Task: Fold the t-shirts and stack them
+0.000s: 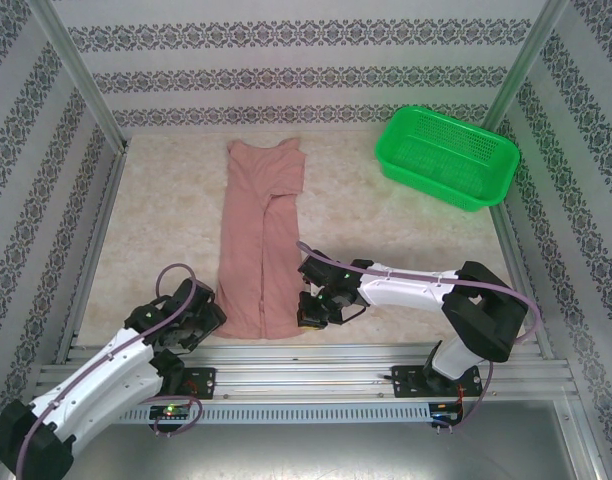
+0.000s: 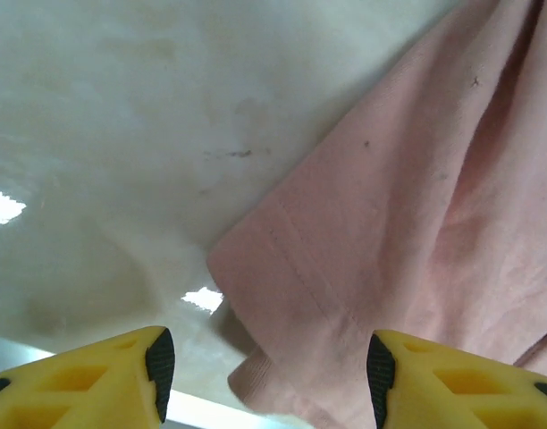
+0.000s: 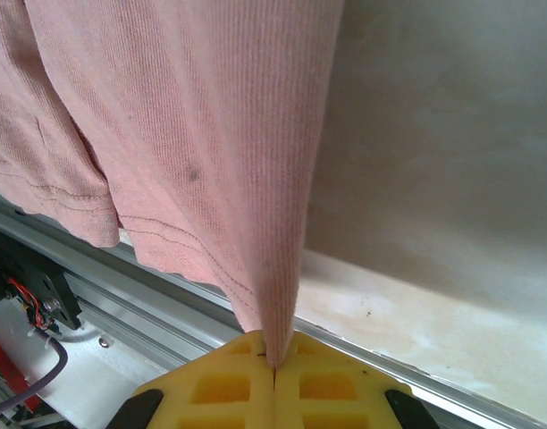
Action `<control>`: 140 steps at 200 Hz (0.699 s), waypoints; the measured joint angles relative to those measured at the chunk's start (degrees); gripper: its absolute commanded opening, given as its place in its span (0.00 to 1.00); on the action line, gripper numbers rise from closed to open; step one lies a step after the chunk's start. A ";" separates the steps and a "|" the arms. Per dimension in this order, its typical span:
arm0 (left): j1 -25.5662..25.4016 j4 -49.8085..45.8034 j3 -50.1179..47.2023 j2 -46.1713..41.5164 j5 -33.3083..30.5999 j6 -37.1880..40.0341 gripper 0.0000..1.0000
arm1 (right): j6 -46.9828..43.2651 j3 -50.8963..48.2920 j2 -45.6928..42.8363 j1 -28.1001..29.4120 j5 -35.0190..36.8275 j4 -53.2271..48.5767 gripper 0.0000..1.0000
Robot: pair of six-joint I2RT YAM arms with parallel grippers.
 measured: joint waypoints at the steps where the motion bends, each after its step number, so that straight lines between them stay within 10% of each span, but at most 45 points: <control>1: 0.04 0.17 -0.02 0.04 -0.02 0.04 0.59 | 0.00 0.00 0.00 0.00 0.00 0.00 0.00; 77: 1.75 9.27 1.07 13.35 2.89 4.42 0.42 | -0.02 -0.37 0.00 0.00 -0.02 0.20 0.00; 140: 1.75 9.75 1.27 13.88 4.17 5.42 0.00 | -0.02 -0.98 0.00 0.00 0.02 0.68 0.00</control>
